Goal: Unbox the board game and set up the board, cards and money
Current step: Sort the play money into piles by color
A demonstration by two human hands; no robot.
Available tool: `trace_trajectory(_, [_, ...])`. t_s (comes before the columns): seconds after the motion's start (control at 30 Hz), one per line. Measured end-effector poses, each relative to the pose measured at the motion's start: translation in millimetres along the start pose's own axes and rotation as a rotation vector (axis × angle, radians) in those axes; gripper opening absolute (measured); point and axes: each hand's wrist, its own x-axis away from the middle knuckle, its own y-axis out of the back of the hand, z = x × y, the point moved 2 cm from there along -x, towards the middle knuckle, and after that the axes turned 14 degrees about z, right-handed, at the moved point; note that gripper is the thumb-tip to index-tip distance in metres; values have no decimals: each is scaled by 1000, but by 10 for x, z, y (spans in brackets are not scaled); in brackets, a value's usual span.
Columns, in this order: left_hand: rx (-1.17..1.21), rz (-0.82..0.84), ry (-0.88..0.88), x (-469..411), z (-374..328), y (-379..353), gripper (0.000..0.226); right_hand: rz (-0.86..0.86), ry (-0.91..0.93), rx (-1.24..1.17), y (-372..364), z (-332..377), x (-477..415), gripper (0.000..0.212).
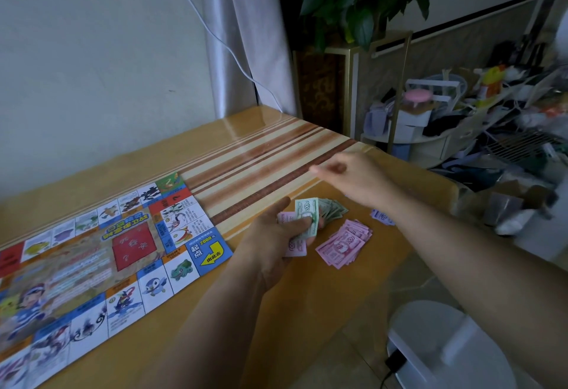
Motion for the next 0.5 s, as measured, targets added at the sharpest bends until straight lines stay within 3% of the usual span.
trace_trajectory(0.07, [-67,4,-13,-7,-5,-3,62,278,-1,-109,-84,215,74,37])
trace_trajectory(0.13, [-107,-9,-29,7,-21,1,62,391,24,-108,-124,288,82,23])
trace_trajectory(0.33, [195,-70,-62,35,-30,157,54,119,-19,-136,-210,96,-113,14])
trace_trajectory(0.5, [133,-45,-84,123,-42,194,60,-29,-63,367,-363,3,-65,24])
